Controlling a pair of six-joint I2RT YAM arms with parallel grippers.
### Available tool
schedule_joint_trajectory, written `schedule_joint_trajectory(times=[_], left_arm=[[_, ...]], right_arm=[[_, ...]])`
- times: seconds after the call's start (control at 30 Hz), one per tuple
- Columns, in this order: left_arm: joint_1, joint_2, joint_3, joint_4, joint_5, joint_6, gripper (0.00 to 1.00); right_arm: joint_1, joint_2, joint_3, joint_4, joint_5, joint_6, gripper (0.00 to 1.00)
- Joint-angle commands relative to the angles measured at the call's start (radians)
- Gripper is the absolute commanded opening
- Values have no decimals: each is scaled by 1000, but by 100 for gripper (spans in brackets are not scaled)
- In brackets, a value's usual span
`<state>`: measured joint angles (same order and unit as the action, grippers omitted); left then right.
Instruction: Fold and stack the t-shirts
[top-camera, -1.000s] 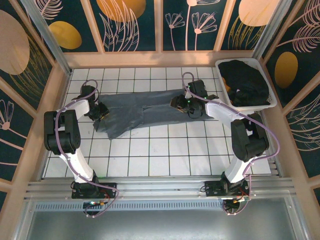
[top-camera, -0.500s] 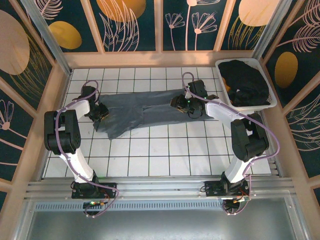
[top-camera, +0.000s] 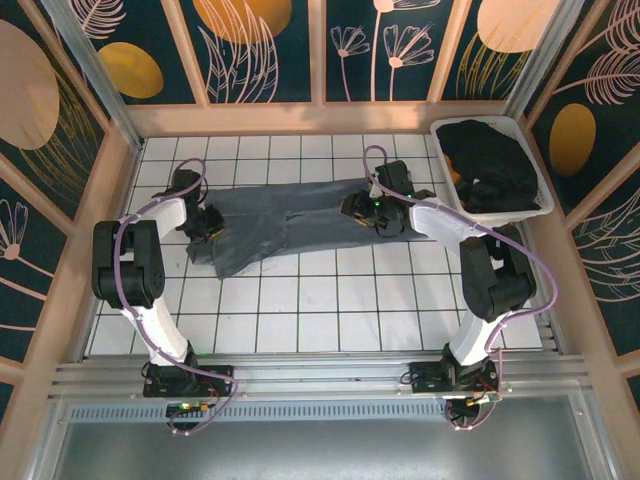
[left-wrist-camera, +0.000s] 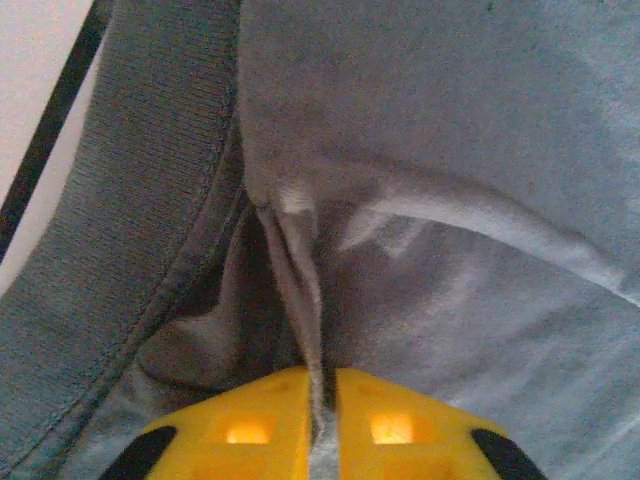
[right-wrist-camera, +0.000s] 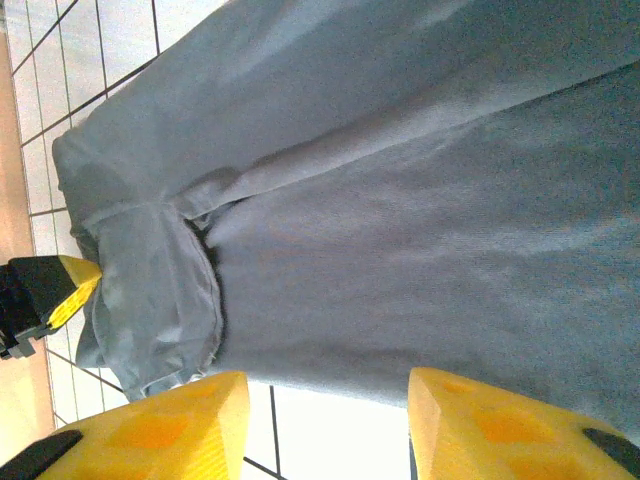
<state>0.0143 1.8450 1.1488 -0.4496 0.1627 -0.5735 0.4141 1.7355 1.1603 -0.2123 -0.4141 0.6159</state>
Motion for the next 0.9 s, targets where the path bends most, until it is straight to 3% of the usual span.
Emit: schedule_joint_trajectory(times=[0.0, 0.17, 0.33, 0.6, 0.87], left_arm=[[-4, -6, 23, -35, -34, 21, 8], [-4, -3, 33, -55, -72, 34, 0], [-4, -27, 56, -67, -126, 38, 0], [-4, -47, 145, -93, -121, 10, 0], [-3, 22, 299, -162, -141, 0, 0]], right_arm=[[8, 17, 18, 11, -12, -4, 47], [9, 21, 25, 7, -12, -7, 46], [9, 21, 30, 5, -9, -7, 46], [6, 20, 38, -1, -6, -10, 46], [5, 10, 30, -3, -5, -12, 46]])
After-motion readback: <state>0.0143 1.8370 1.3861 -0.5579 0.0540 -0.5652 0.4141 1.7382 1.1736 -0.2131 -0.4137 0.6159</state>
